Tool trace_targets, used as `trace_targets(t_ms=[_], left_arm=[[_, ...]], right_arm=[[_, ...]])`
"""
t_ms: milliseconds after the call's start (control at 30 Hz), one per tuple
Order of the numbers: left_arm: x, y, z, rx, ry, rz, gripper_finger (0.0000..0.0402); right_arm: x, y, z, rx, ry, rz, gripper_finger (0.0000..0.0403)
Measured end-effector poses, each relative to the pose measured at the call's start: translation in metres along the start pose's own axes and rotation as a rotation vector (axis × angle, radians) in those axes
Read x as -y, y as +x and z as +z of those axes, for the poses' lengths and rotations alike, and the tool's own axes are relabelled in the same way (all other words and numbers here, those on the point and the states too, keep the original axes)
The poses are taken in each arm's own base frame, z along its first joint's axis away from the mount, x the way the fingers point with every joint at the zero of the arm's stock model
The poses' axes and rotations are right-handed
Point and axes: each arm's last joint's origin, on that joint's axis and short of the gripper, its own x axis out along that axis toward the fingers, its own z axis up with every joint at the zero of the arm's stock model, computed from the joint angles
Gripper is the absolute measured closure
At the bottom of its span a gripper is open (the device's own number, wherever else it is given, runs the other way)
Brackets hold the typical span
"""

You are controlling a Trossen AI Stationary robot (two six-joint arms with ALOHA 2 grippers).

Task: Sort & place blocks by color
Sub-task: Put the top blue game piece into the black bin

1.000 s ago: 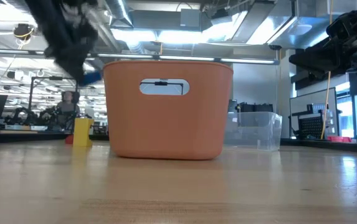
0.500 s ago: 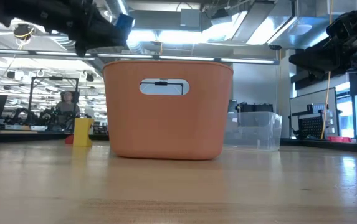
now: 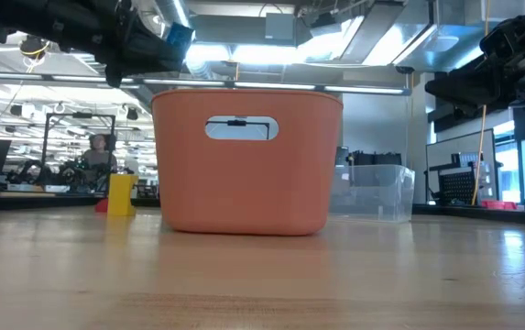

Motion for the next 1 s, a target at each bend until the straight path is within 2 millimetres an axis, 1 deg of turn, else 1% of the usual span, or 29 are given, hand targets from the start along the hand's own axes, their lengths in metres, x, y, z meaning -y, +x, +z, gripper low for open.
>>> trace_targets(t_ms=[133,200,300,400,567,633,700,800,900,1000], left_arm=[[-0.003,0.002,0.001,0.014,-0.017,0.042,0.0323],[-0.009,0.009,0.002,0.006,-0.022,0.102,0.0323],[-0.021,0.024,0.008,-0.058,-0.014,0.175,0.0323],[-0.040,0.046,0.020,-0.155,-0.018,0.255,0.0323],[-0.080,0.084,0.025,-0.371,-0.039,0.363,0.0323],[-0.096,0.098,0.022,-0.458,-0.063,0.386,0.0323],[-0.111,0.111,0.015,-0.539,-0.083,0.410,0.0323],[-0.127,0.128,0.008,-0.590,-0.099,0.447,0.0323],[-0.137,0.141,-0.003,-0.640,-0.113,0.465,0.0323],[-0.139,0.150,-0.012,-0.683,-0.134,0.438,0.0323]], right_arm=[[0.000,0.000,0.000,0.000,0.000,0.000,0.0385],[0.000,0.000,0.000,0.000,0.000,0.000,0.0385],[0.000,0.000,0.000,0.000,0.000,-0.001,0.0385],[0.000,0.000,0.000,0.000,0.000,-0.001,0.0385],[0.000,0.000,0.000,0.000,0.000,-0.001,0.0385],[0.000,0.000,0.000,0.000,0.000,-0.001,0.0385],[0.000,0.000,0.000,0.000,0.000,-0.001,0.0385],[0.000,0.000,0.000,0.000,0.000,-0.001,0.0385],[0.000,0.000,0.000,0.000,0.000,0.000,0.0385],[0.000,0.000,0.000,0.000,0.000,0.000,0.0385]])
